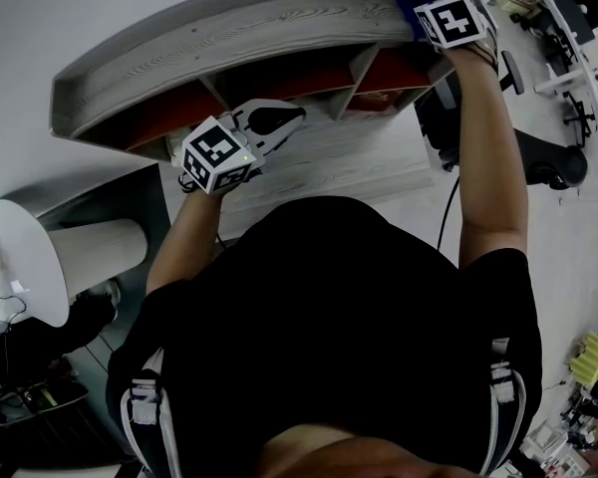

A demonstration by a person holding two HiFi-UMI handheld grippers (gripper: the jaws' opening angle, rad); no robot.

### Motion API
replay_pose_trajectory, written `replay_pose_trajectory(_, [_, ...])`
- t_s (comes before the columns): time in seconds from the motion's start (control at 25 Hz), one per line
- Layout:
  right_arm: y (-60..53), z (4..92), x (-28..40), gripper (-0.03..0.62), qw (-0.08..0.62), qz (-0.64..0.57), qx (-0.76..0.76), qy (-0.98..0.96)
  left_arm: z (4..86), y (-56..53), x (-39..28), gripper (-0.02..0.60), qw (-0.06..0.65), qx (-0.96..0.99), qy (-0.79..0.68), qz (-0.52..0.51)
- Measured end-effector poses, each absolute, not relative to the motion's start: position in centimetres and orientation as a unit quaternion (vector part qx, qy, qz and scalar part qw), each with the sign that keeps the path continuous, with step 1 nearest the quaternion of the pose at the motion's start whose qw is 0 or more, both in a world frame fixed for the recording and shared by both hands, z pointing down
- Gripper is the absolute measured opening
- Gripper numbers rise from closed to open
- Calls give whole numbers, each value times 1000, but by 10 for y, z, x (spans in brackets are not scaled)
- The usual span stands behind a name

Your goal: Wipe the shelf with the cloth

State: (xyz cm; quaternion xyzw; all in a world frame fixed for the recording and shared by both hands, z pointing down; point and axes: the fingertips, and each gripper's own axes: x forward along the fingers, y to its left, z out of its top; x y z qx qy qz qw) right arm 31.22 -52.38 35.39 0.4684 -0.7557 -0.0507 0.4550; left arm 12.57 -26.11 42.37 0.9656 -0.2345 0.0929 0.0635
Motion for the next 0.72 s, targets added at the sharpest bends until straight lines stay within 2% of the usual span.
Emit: replay_pose_trajectory(0.72, [-507,359,231,48,453,-54,432,-778,418,-239,62,17,61,957,-264,103])
